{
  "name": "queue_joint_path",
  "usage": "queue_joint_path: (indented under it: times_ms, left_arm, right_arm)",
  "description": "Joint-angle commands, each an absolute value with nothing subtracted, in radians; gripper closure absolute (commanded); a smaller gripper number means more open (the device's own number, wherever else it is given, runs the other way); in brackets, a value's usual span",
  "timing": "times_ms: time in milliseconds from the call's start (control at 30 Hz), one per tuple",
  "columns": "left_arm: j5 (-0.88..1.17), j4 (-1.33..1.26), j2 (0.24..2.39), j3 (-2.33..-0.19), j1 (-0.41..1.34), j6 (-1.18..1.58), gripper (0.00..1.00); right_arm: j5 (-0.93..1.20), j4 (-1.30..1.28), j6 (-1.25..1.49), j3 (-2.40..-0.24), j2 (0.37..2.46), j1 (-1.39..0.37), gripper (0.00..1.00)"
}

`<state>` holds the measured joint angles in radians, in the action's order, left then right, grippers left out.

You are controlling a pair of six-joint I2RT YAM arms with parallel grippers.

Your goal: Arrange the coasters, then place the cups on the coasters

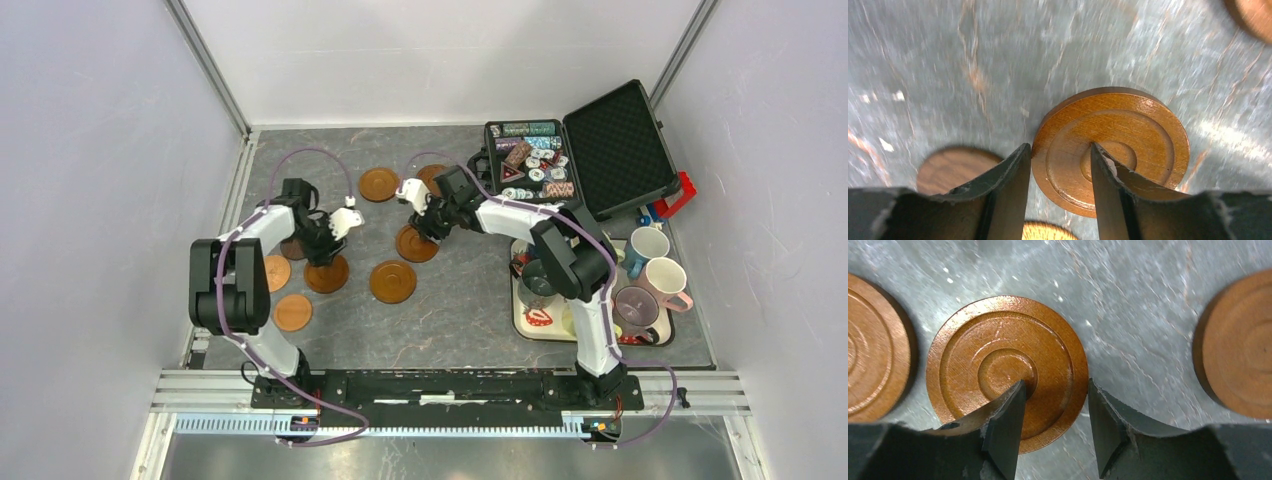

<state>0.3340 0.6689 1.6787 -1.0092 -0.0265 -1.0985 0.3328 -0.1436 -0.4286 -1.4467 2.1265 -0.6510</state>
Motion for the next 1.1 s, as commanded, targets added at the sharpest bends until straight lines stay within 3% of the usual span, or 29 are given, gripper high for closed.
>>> queue_joint_path:
  times_ms: [0, 200, 533, 800, 933, 1067]
  left_arm:
    - [0.329, 0.549, 1.726, -1.027, 0.088, -1.039, 0.50]
    - [0.315, 0.528, 1.840, -1.183, 0.186, -0.876, 0.55]
    - [0.232, 0.455, 2.003, -1.403, 0.255, -0.669, 0.56]
    - [0.226, 0.485, 2.051, -1.463, 0.255, -0.668, 0.56]
    - [0.262, 0.500, 2.032, -1.446, 0.255, -0.669, 0.54]
    - [0.270, 0.508, 2.002, -1.436, 0.255, -0.647, 0.44]
  right_arm:
    - [0.289, -0.204, -0.444, -1.395, 2.102, -0.587, 0.47]
    - [0.284, -0.198, -0.437, -1.425, 2.117, -0.536, 0.47]
    - [0.329, -0.198, -0.450, -1.447, 2.123, -0.512, 0.50]
    - [0.334, -0.184, -0.429, -1.455, 2.132, -0.512, 0.51]
    - [0.334, -0.176, -0.406, -1.475, 2.145, -0.512, 0.50]
    - [0.338, -0.168, -0.383, -1.494, 2.145, -0.512, 0.48]
